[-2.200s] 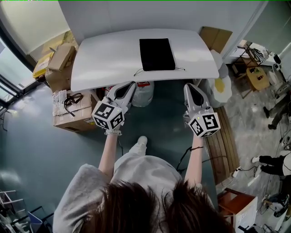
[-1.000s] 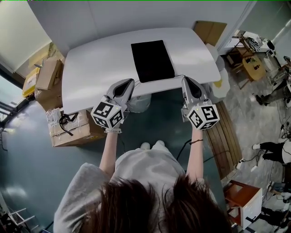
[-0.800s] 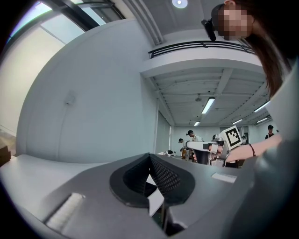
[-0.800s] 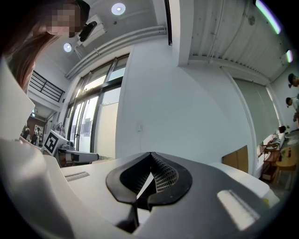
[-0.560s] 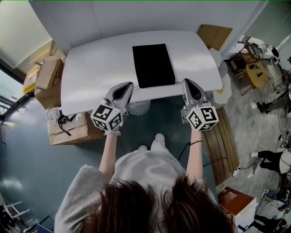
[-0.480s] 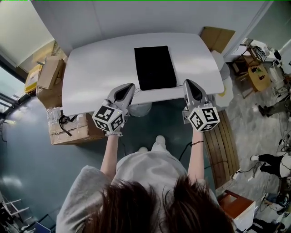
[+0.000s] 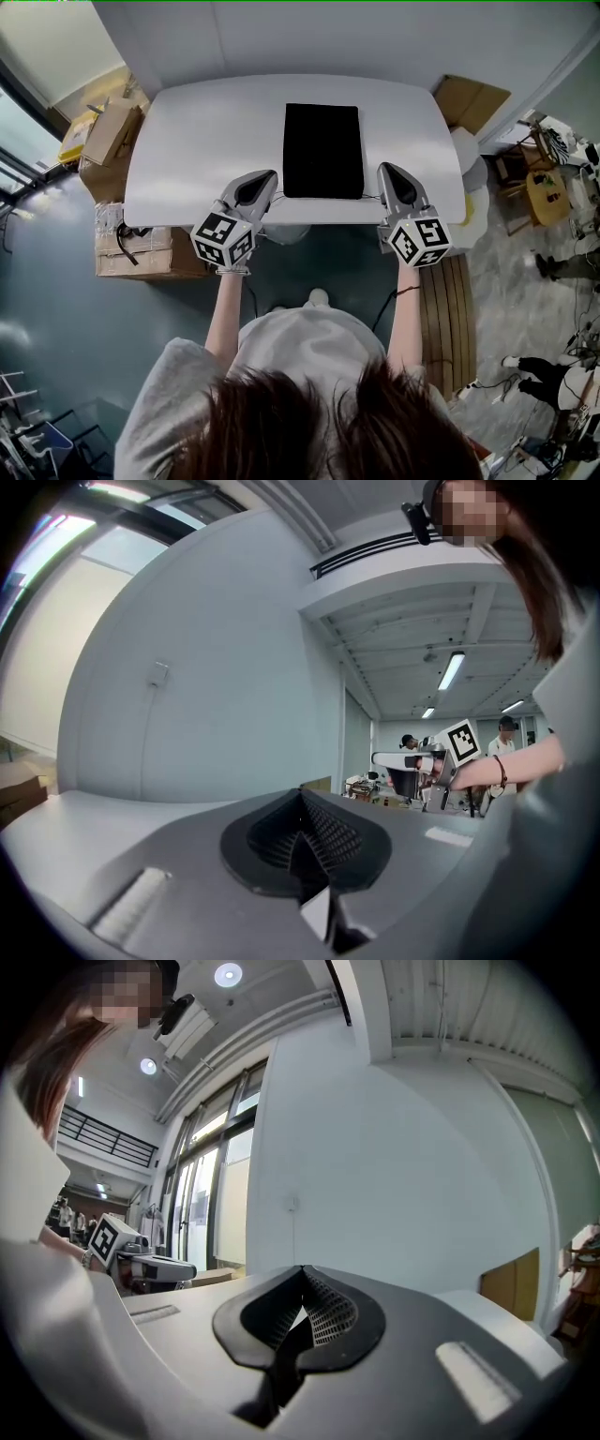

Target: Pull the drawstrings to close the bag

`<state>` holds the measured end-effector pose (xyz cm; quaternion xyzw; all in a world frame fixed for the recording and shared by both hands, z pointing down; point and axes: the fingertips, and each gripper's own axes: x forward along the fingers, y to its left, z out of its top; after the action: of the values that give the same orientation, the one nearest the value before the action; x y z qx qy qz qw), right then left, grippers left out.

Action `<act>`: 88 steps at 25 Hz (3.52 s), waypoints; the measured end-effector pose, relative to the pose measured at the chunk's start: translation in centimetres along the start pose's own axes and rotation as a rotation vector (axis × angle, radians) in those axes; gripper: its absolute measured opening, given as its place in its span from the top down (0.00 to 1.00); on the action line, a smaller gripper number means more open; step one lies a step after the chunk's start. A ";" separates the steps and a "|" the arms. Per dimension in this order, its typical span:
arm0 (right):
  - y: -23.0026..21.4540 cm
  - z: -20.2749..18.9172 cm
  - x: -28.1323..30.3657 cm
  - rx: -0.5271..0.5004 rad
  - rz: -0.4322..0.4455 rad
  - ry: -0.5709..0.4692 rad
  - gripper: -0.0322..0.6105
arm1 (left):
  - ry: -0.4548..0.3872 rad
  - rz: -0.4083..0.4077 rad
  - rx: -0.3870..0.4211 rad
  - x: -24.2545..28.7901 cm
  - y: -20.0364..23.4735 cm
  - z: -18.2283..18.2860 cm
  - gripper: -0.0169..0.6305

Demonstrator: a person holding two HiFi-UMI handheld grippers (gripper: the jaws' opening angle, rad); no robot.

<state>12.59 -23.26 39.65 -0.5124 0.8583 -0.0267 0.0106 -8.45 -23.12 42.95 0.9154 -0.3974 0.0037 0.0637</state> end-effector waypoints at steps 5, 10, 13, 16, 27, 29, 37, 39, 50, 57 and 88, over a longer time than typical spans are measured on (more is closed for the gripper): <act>-2.1 -1.2 1.1 -0.005 0.050 0.045 0.94 | 0.020 0.085 -0.009 1.2 0.8 -0.8 1.00; -2.9 -3.2 1.6 -0.011 0.108 0.102 0.94 | 0.049 0.152 -0.007 1.3 1.4 -2.1 1.00; -3.3 -4.4 2.0 -0.006 0.143 0.139 0.94 | 0.070 0.201 0.000 1.2 2.0 -3.1 1.00; -3.2 -5.3 2.6 0.008 0.170 0.174 0.94 | 0.098 0.206 -0.009 1.1 2.5 -4.1 1.00; -5.1 -10.1 3.4 -0.059 0.187 0.387 0.93 | 0.315 0.155 0.019 2.3 4.6 -8.6 1.00; -5.4 -11.3 3.1 -0.065 0.202 0.433 0.93 | 0.345 0.117 0.009 2.7 4.3 -9.7 1.00; -6.1 -14.8 3.2 -0.103 0.239 0.553 0.93 | 0.467 0.032 -0.017 3.5 3.8 -14.2 1.00; -6.2 -15.6 3.2 -0.101 0.250 0.576 0.93 | 0.488 0.029 -0.021 3.4 3.9 -15.1 1.00; -6.4 -21.1 1.6 -0.218 0.378 0.802 0.91 | 0.611 -0.022 -0.017 3.1 4.2 -18.7 0.87; -6.7 -23.5 1.2 -0.319 0.443 0.926 0.80 | 0.706 -0.095 0.023 3.0 4.6 -20.5 0.81; -7.1 -27.0 1.1 -0.434 0.574 1.100 0.84 | 0.896 -0.207 0.166 4.6 4.8 -24.1 0.86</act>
<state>17.13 -26.61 66.99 -0.1651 0.8268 -0.1071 -0.5269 -7.77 -26.84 67.63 0.8603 -0.2358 0.4243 0.1556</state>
